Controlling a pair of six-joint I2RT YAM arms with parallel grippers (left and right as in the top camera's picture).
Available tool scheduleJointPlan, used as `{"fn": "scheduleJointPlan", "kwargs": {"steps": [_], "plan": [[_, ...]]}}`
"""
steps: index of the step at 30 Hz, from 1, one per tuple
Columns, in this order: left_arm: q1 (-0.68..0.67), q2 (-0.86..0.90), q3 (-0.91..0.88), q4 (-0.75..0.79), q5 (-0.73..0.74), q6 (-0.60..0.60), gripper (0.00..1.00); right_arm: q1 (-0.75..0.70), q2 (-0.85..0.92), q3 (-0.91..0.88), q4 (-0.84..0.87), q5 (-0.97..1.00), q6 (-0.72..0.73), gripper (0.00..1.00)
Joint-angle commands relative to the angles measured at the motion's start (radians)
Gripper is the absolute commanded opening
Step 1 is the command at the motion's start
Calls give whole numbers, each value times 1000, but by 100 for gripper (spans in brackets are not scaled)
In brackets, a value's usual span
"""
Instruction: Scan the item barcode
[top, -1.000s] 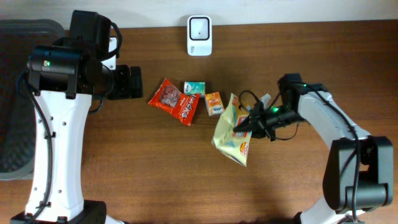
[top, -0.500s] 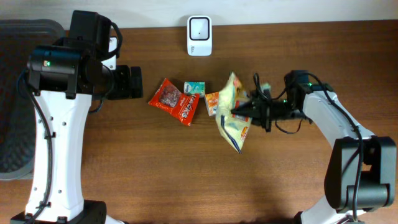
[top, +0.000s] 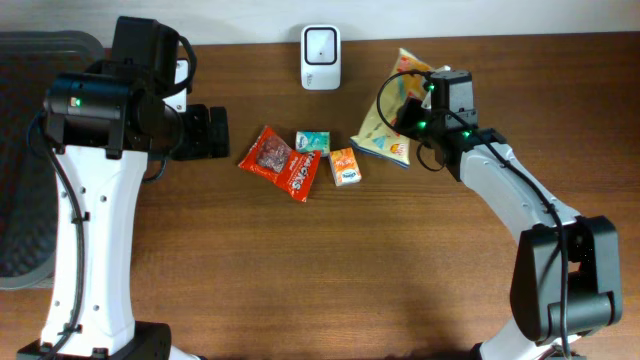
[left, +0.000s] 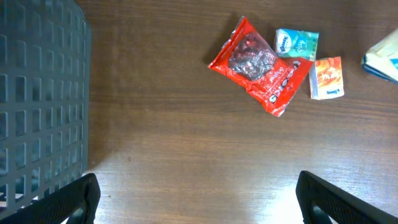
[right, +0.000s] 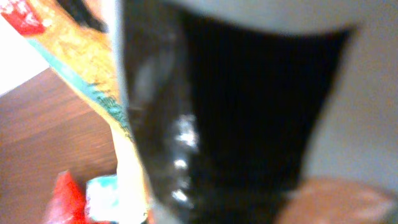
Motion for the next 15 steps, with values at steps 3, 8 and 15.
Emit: {"fn": "scheduleJointPlan", "kwargs": {"steps": [3, 8, 15], "plan": [[2, 2, 3, 2, -11, -9, 99, -1, 39, 21, -75, 197, 6, 65], [2, 2, 3, 1, -11, -9, 99, -23, 33, 61, -230, 196, 6, 85], [2, 2, 3, 2, -11, -9, 99, -40, 111, 51, -216, 98, 47, 86]]}}
